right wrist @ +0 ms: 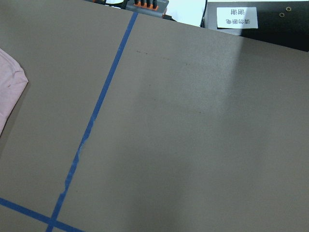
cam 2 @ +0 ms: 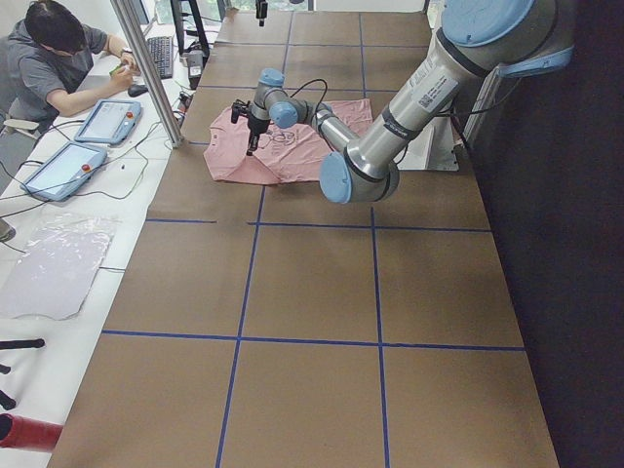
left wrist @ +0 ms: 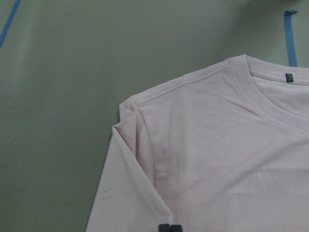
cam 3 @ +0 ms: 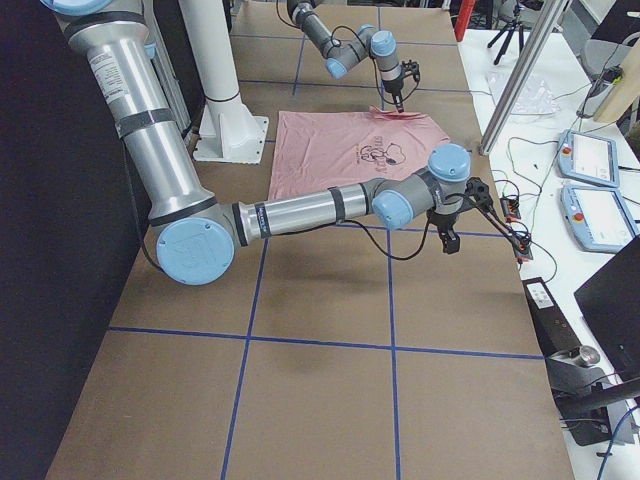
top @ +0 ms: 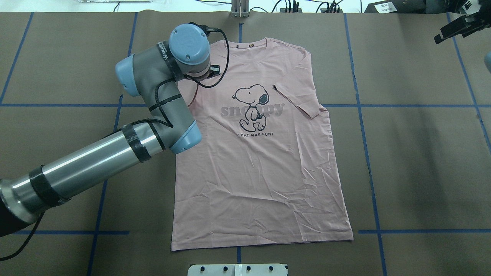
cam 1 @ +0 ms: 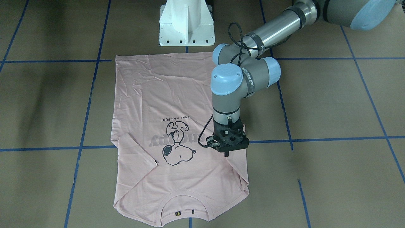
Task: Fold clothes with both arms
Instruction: 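Fold the sleeve nearest the left gripper inward toward the collar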
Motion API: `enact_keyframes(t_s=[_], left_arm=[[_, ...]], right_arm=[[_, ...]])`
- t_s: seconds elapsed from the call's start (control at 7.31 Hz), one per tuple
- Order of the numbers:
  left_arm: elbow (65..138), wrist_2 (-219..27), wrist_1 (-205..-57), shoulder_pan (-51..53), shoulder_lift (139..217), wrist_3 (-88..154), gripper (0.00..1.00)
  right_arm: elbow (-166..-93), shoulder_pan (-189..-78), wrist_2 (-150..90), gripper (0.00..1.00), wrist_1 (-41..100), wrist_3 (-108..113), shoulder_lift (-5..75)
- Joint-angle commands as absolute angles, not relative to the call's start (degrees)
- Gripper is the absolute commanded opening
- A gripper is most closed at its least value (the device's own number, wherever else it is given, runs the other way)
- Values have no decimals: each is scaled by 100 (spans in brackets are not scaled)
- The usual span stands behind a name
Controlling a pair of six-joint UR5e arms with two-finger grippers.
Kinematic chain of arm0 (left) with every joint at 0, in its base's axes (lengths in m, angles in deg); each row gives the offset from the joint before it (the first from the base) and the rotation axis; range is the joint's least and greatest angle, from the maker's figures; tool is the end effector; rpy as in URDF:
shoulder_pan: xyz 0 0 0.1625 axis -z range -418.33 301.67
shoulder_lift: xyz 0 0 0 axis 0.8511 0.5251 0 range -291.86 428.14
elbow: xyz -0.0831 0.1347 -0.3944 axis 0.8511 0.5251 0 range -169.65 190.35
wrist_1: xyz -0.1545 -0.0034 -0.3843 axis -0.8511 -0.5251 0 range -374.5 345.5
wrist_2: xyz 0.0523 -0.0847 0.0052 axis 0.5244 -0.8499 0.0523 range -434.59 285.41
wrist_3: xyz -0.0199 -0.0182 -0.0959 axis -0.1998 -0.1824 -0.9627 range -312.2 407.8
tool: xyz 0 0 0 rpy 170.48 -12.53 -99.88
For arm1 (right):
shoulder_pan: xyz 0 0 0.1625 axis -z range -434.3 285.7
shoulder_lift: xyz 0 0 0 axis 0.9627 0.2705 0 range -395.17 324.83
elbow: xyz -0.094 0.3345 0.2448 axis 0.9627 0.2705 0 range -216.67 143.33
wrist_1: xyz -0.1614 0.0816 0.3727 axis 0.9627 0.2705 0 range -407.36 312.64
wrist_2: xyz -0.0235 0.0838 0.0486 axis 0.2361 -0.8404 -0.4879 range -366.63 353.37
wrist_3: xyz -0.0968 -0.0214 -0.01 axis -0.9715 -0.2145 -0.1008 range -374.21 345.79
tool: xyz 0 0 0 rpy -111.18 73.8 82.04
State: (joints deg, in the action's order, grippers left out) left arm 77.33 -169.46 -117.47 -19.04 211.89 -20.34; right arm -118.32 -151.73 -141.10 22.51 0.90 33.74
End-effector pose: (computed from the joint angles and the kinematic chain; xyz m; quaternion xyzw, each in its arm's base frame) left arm 0.5561 -0.6161 0.2163 0.1552 0.3401 -0.1249 0.9191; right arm -0.0813 -0.6558 0.4782 0.1674 -0.4150 -0.0874 0.8900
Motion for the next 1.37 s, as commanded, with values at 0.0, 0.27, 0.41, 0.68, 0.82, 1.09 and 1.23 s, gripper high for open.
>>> enact_keyframes(t_s=[0.0,0.27,0.41,0.68,0.82,1.09,1.23], left_arm=[[7190,-16942,-11734,-1930,21587,-2093,0],[7205,-16951,-11768,-1948,21580,-1980,99],[7501,-16977,-11829,-1957,21510,-1961,100],[8641,-17160,-11795,-1966,20994,-1952,100],[9160,-17397,-11786,-1966,20643,-1804,100],[10503,-17530,-11839,-2149,19730,-1680,100],[11058,-17592,-11830,-2350,19395,-1697,100]], right_arm=[[-11832,-15174,-14110,100,2252,91,3373],[-11850,-15174,-14110,100,2243,91,3382],[-11972,-15165,-14110,100,2252,160,3391],[-12505,-14982,-14128,100,2252,1000,3574],[-13127,-14624,-14067,100,2260,1849,3810],[-14436,-13667,-13543,100,2269,3336,4451],[-15060,-13027,-12991,100,2269,4143,4785]])
